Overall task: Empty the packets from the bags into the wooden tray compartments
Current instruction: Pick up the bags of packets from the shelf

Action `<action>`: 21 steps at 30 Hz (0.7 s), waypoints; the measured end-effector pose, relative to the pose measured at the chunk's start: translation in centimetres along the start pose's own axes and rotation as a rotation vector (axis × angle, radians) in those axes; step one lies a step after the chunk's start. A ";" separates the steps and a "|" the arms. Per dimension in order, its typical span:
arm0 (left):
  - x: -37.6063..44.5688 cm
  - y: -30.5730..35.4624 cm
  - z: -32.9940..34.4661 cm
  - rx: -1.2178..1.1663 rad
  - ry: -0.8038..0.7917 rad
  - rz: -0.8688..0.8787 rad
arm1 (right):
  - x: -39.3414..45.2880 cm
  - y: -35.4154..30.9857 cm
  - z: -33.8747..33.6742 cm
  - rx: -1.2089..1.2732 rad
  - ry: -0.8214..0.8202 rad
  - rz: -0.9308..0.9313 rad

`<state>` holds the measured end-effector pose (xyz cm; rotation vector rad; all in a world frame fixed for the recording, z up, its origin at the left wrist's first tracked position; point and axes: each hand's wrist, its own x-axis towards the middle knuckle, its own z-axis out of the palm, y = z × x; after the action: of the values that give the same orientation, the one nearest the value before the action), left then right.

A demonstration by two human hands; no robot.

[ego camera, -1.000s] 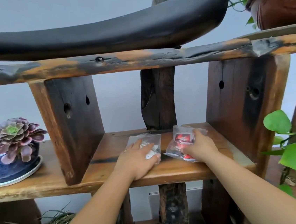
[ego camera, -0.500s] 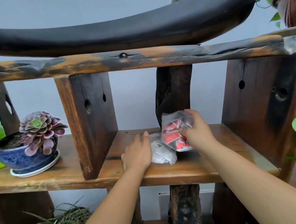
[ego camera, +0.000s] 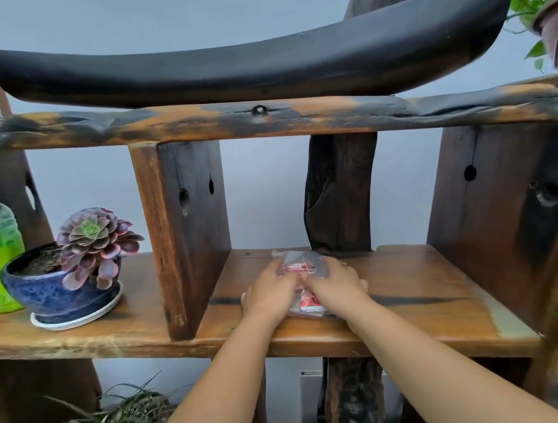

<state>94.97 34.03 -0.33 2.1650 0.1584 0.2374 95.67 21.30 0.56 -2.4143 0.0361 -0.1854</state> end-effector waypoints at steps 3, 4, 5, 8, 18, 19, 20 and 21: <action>-0.2 0.3 0.0 0.067 -0.002 -0.014 | 0.3 0.8 -1.4 0.386 -0.041 0.174; -0.2 0.4 0.0 0.081 -0.006 -0.014 | 0.5 0.8 -1.9 0.508 -0.071 0.236; -0.2 0.5 0.0 0.088 -0.012 -0.010 | 0.8 0.8 -2.3 0.618 -0.104 0.291; -0.5 0.6 -0.2 0.079 -0.036 0.015 | 1.4 0.1 -3.3 0.833 -0.169 0.379; -0.6 0.1 0.0 0.011 -0.063 0.117 | 1.2 -0.4 -2.4 0.755 -0.216 0.394; -0.6 0.0 -0.1 -0.014 -0.063 0.134 | 1.2 -0.5 -2.2 0.760 -0.194 0.373; -0.4 -0.2 -0.1 -0.047 -0.064 0.152 | 1.1 -0.8 -2.0 0.774 -0.186 0.343; -0.4 -0.4 -0.1 -0.089 -0.066 0.169 | 1.0 -1.1 -1.9 0.774 -0.178 0.301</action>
<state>94.52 34.28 -0.61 2.0964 -0.0724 0.2644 96.38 20.78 2.85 -1.6196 0.2058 0.1379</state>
